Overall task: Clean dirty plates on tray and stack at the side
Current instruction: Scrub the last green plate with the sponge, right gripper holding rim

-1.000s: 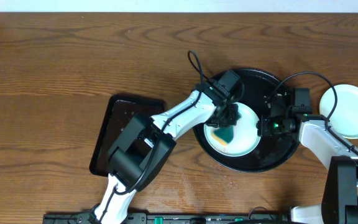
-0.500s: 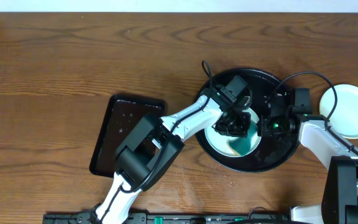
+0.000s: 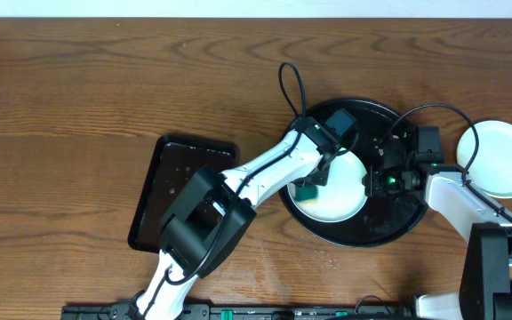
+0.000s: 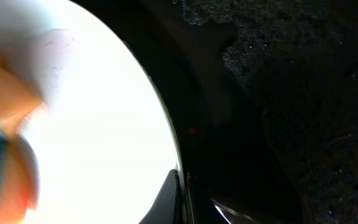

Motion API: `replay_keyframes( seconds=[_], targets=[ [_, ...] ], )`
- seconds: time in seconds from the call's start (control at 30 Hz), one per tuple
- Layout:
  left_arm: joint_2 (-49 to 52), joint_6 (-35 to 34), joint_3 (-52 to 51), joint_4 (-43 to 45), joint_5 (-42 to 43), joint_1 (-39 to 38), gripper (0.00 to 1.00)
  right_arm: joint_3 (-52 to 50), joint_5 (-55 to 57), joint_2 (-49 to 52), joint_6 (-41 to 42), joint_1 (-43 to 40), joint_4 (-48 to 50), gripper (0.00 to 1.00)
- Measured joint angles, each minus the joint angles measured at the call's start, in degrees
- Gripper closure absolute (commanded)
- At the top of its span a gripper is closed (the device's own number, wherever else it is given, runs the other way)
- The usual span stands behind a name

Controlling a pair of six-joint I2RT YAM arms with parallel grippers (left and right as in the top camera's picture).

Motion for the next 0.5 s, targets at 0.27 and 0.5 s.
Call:
replay_keyframes(
  seconds=[0.27, 0.5],
  targets=[
    [0.57, -0.26, 0.72, 0.09, -6.01, -0.52, 0.92, -0.02, -0.57, 0.0, 1.05, 0.04, -0.26, 0.99],
    [1.07, 0.04, 0.66, 11.76, 15.17, 1.6, 0.92, -0.04, 0.0, 0.0, 1.09, 0.02, 0.09, 0.99]
  ],
)
